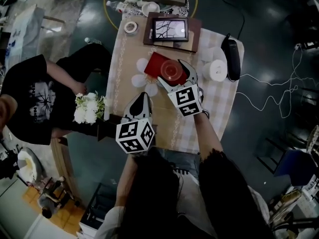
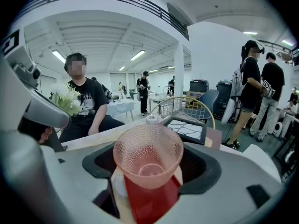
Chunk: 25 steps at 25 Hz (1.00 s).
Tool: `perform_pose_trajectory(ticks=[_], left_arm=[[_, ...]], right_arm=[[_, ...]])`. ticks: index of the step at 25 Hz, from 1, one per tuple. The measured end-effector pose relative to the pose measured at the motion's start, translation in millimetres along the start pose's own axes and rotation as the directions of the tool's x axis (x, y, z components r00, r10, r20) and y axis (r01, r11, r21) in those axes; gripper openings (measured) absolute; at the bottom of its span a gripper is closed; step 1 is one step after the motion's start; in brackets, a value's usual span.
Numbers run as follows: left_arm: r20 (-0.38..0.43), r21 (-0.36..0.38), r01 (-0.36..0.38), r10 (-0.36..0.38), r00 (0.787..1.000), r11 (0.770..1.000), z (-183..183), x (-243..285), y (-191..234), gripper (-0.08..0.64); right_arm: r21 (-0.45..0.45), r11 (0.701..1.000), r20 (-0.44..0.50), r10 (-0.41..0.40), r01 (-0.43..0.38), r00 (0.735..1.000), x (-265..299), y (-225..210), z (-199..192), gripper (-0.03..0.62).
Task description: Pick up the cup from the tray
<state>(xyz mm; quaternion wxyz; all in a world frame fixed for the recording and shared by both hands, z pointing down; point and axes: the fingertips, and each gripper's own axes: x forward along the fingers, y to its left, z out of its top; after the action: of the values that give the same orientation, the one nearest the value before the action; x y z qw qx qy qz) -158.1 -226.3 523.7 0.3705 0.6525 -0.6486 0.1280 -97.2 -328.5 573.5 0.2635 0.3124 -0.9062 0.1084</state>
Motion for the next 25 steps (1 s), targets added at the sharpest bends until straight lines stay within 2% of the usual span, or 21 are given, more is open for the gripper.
perform_pose_trajectory(ticks=[13, 19, 25], left_arm=[[-0.001, 0.074, 0.103, -0.103, 0.995, 0.992, -9.0, -8.7, -40.6, 0.008], [-0.019, 0.1, 0.123, -0.121, 0.992, 0.987, -18.0, -10.0, -47.9, 0.008], [-0.038, 0.115, 0.133, -0.129, 0.991, 0.984, -26.8, -7.2, -52.1, 0.008]], right_arm=[[0.02, 0.993, -0.035, -0.111, 0.112, 0.993, -68.5, -8.3, -30.6, 0.397], [0.048, 0.985, -0.054, -0.164, 0.167, 0.985, -87.3, -12.0, -52.6, 0.397], [0.069, 0.98, -0.078, -0.182, 0.188, 0.98, -100.0, -13.3, -76.7, 0.397]])
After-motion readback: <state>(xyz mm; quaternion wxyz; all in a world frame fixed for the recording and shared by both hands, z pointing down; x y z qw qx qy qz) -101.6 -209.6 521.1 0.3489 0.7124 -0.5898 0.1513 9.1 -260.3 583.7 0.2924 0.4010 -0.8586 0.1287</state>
